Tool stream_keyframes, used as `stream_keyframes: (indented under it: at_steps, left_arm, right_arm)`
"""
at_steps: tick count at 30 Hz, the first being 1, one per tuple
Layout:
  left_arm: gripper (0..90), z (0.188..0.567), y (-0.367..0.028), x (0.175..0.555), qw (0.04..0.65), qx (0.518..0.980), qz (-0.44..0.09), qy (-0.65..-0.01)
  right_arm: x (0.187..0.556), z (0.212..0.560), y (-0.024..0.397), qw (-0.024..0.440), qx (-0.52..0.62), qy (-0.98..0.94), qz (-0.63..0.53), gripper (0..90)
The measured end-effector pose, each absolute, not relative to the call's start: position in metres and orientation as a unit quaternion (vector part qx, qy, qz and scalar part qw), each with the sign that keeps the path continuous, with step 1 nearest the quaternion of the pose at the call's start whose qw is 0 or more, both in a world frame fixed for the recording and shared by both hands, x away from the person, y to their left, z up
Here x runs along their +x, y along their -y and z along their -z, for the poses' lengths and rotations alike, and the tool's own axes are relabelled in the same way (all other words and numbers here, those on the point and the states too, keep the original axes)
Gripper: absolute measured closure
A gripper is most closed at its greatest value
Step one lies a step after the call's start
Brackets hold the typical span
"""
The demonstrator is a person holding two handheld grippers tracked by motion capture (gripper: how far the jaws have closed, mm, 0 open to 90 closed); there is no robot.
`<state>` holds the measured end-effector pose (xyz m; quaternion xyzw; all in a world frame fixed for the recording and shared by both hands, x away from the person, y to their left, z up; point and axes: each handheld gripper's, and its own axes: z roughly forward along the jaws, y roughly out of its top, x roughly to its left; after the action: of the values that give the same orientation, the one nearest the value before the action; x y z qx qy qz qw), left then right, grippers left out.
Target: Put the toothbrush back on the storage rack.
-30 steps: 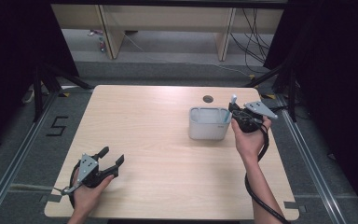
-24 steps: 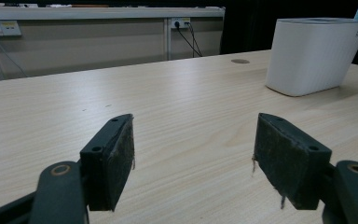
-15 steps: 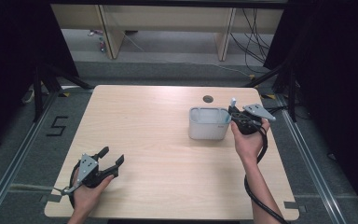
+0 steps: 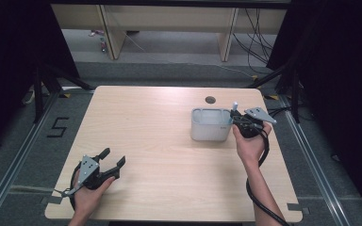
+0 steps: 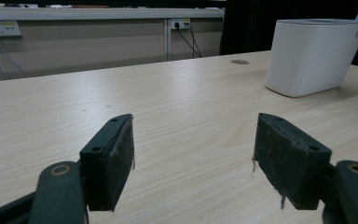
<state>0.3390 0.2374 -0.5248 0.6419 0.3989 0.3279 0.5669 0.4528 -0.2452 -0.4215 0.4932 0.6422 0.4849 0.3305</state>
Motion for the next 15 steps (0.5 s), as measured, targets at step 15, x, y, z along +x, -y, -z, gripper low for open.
stream_keyframes:
  at_steps: [15]
  left_arm:
    - [28.1, 0.5248, -0.2375, 0.3390, 0.567, 0.642, -0.328, -0.399]
  right_arm:
    - [0.4535, 0.4287, 0.2446, 0.331, 0.494, -0.645, -0.480, 85.0]
